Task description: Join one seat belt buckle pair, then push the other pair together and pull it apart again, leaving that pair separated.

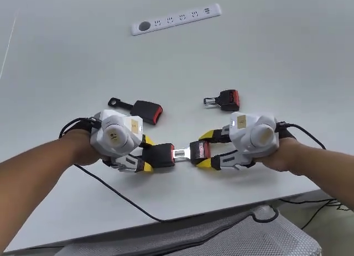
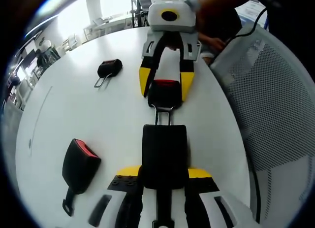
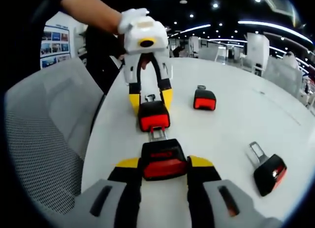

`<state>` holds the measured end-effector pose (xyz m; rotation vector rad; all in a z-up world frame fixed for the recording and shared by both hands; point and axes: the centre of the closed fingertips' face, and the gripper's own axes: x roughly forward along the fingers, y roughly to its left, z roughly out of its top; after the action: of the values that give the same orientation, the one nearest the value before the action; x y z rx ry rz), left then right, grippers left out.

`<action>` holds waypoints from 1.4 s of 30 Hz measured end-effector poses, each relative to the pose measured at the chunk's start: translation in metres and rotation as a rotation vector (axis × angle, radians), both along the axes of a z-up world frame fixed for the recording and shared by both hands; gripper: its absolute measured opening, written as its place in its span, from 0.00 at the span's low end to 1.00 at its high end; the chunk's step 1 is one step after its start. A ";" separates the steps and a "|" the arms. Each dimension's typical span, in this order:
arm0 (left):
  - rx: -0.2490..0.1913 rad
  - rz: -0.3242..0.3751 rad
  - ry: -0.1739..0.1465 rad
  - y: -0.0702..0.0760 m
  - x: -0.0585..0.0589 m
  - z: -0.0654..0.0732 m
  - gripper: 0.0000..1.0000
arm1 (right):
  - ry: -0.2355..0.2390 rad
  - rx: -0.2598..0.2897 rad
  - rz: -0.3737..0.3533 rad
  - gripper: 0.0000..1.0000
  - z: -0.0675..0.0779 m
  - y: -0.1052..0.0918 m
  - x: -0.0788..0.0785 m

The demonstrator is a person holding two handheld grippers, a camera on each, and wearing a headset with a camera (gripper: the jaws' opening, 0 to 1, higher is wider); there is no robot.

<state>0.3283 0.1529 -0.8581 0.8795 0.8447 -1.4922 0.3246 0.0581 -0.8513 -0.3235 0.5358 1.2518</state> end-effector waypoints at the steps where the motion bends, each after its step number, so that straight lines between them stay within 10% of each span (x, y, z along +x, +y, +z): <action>1: 0.002 -0.001 -0.001 0.000 0.000 0.000 0.33 | 0.000 -0.002 -0.002 0.35 0.000 0.000 0.000; 35: 0.048 -0.059 -0.020 -0.003 -0.001 0.000 0.33 | 0.033 -0.057 -0.002 0.35 -0.003 0.024 -0.003; 39: 0.053 -0.052 -0.018 -0.003 -0.002 0.001 0.33 | 0.102 0.001 -0.049 0.35 0.000 0.034 -0.006; 42: 0.057 -0.052 -0.022 -0.003 -0.001 0.000 0.33 | 0.042 -0.049 -0.039 0.35 -0.002 0.040 0.001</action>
<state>0.3271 0.1497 -0.8579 0.9650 0.8574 -1.5075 0.3258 0.0978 -0.8532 -0.3269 0.6063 1.2116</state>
